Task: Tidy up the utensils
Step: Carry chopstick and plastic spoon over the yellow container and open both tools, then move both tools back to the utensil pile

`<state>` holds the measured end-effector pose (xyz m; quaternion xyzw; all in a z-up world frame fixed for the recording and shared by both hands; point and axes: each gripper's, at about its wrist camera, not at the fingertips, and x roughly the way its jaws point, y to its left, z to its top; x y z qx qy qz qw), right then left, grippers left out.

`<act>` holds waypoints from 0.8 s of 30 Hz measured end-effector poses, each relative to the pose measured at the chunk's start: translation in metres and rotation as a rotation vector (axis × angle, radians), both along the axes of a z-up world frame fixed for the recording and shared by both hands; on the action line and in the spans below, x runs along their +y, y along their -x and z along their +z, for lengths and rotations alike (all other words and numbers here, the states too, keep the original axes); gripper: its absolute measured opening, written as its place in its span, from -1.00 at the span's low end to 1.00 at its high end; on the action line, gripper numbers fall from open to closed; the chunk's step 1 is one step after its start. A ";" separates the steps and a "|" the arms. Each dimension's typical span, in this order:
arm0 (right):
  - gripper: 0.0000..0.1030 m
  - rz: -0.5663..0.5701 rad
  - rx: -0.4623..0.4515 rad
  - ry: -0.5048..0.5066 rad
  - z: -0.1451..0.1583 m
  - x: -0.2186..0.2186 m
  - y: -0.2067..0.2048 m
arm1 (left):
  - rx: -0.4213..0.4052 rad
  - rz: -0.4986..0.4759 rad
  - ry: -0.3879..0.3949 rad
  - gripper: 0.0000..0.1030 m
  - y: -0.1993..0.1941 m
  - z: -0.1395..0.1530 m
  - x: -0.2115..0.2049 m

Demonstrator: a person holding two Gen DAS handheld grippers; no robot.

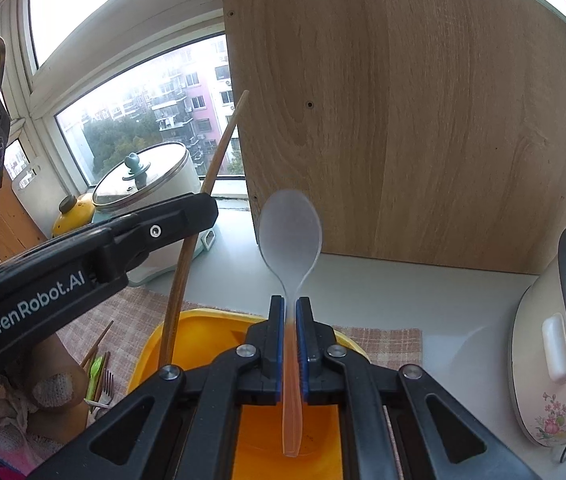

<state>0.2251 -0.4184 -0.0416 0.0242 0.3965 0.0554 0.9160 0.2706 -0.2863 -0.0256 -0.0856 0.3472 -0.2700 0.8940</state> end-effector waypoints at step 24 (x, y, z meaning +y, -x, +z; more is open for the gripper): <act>0.23 -0.065 -0.066 0.022 0.022 0.004 0.049 | -0.008 -0.062 -0.020 -0.91 0.044 0.018 0.024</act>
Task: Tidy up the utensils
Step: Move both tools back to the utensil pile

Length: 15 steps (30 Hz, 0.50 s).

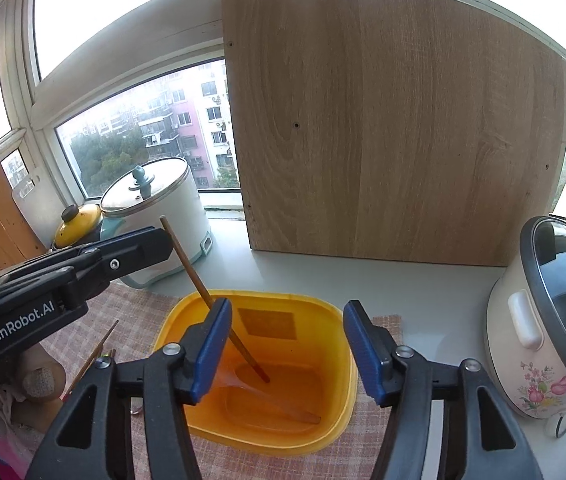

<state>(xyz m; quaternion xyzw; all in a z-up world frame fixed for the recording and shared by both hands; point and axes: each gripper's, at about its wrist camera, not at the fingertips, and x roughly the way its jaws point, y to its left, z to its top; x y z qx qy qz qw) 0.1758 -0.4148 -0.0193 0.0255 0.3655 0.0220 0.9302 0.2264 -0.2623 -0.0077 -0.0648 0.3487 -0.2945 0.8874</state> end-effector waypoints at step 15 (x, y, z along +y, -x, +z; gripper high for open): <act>0.81 -0.047 -0.065 -0.029 0.018 0.044 0.069 | 0.059 0.002 -0.100 -0.89 0.029 0.001 0.120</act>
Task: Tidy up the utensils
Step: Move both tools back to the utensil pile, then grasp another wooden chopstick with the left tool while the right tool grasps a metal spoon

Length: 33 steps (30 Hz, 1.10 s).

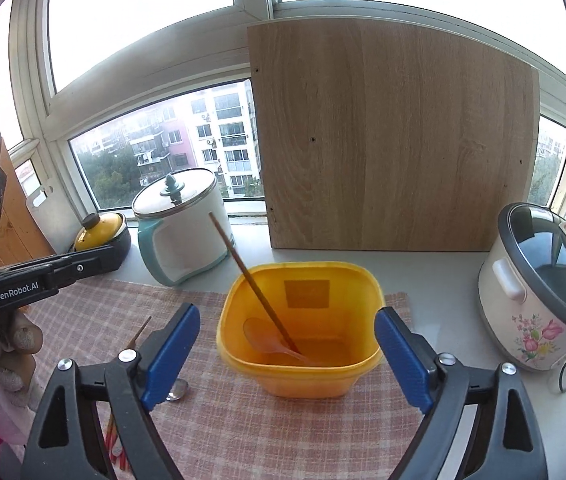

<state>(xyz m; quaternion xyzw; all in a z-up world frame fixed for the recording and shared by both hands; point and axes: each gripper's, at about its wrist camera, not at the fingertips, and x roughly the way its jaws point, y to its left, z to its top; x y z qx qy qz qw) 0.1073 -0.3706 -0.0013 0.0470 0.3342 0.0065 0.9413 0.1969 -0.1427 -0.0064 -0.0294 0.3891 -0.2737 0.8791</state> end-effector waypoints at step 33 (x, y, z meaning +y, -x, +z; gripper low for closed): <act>-0.23 -0.030 0.437 -0.357 -0.186 0.100 -0.039 | 0.392 -0.019 -0.150 -0.89 -0.018 -0.165 0.099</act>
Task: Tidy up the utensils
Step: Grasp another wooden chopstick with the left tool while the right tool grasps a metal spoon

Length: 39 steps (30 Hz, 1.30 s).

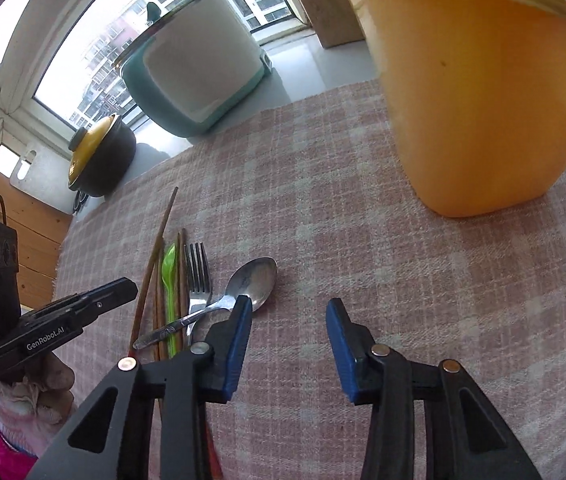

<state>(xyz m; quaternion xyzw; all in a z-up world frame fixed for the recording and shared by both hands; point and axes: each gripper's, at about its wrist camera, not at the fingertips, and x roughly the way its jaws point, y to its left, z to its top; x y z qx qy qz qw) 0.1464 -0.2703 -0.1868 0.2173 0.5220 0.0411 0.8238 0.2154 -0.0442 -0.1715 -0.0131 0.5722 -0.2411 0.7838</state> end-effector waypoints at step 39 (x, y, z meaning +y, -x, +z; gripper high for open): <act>-0.93 0.088 -0.023 0.093 0.003 0.028 -0.031 | -0.065 0.037 -0.009 -1.00 0.000 -0.001 0.010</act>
